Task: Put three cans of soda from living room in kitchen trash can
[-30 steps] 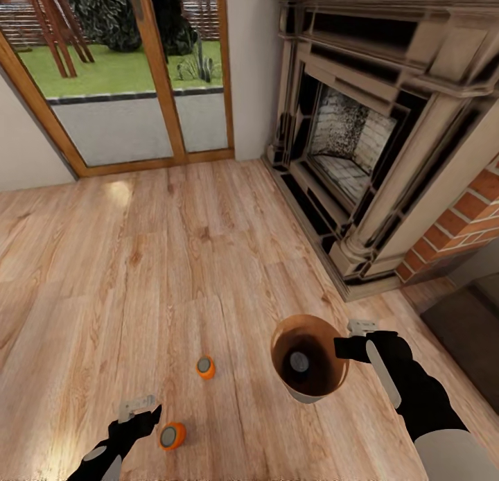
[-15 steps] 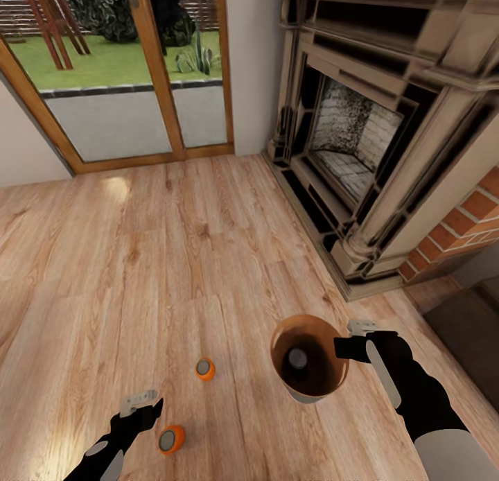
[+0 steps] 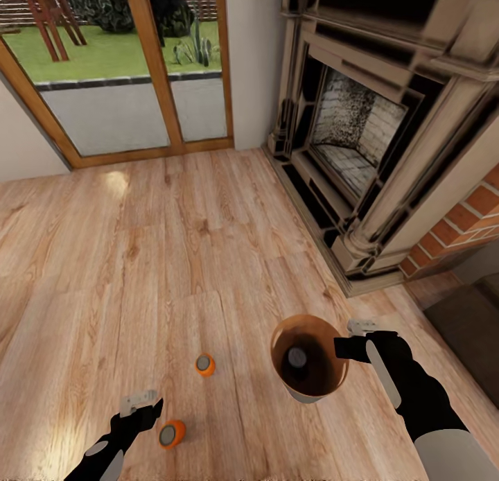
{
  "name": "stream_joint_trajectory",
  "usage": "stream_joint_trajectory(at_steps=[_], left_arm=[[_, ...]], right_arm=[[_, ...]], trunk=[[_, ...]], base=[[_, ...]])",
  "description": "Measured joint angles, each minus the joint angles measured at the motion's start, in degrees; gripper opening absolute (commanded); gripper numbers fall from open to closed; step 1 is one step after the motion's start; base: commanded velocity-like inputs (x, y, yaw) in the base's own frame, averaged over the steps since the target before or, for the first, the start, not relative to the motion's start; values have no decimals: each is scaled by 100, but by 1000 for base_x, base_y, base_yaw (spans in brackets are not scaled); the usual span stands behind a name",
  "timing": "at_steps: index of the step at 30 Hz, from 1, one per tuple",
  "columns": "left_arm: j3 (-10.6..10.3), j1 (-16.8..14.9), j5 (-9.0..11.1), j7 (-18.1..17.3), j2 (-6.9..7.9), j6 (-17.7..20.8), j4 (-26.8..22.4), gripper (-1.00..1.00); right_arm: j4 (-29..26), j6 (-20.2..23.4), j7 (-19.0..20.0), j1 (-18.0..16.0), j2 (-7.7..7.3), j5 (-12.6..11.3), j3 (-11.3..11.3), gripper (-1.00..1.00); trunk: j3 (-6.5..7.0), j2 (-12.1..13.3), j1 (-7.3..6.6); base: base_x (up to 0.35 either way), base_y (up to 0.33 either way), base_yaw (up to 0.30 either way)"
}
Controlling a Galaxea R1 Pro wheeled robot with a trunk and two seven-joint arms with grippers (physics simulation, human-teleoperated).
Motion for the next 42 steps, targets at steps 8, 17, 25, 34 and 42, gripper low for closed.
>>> stream_joint_trajectory(at_steps=[8, 17, 25, 34, 42], left_arm=[[-4, 0, 0, 0, 0, -8, -3, 100], [-3, 0, -1, 0, 0, -9, 2, 100], [-6, 0, -1, 0, 0, -9, 3, 100], [-8, 0, -1, 0, 0, -9, 2, 100], [-8, 0, 0, 0, 0, -9, 2, 100]], right_arm=[[0, 0, -1, 0, 1, -3, 0, -100], [0, 0, 3, 1, -1, -3, 0, -100], [0, 0, 1, 2, 1, 0, 0, -100], [0, 0, 2, 1, 0, 6, -1, -100], [-1, 0, 3, 2, 2, -4, 0, -100]], trunk=[[-73, 0, 0], [-316, -359, 197], [-532, -680, 373], [-776, -1041, 571], [-895, -1163, 637]], base=[[0, 0, 0], [0, 0, 0], [0, 0, 0], [0, 0, 0], [0, 0, 0]])
